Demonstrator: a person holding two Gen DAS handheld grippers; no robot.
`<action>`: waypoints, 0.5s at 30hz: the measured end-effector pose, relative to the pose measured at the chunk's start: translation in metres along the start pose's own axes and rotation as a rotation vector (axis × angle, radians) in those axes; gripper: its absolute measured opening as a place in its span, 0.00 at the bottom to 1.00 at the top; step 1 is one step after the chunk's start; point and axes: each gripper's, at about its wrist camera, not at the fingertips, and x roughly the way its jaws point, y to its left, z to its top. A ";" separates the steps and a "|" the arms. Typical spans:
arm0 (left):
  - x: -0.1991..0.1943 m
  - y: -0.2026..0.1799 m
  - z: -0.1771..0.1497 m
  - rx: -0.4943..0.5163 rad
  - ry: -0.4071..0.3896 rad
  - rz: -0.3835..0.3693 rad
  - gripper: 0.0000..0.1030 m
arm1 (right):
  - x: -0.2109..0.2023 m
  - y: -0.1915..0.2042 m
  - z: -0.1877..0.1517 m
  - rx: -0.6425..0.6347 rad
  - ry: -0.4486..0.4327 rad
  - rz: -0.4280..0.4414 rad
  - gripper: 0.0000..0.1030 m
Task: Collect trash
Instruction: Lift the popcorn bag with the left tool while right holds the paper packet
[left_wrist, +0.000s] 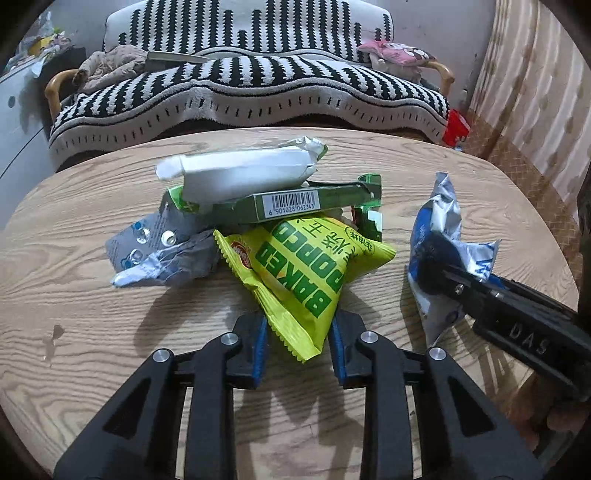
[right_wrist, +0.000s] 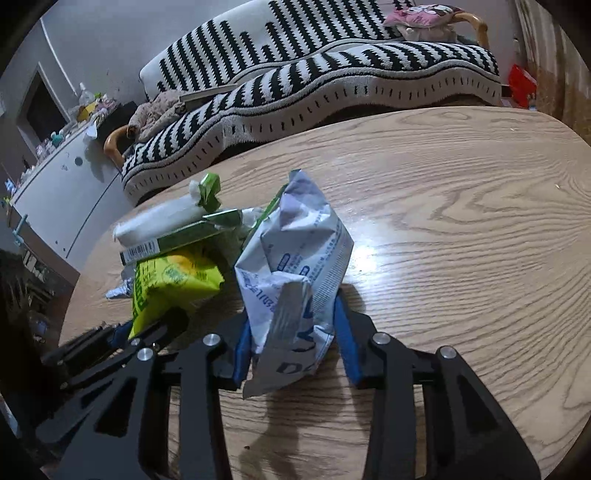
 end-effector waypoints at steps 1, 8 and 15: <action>-0.001 0.000 -0.001 0.000 0.000 0.003 0.26 | -0.001 0.002 0.000 -0.003 -0.005 -0.006 0.38; -0.005 0.002 -0.002 0.002 -0.008 0.004 0.24 | -0.001 0.008 -0.002 -0.034 -0.021 -0.040 0.38; -0.012 0.004 -0.002 -0.018 0.000 -0.069 0.08 | -0.006 0.006 0.001 0.005 -0.061 -0.023 0.38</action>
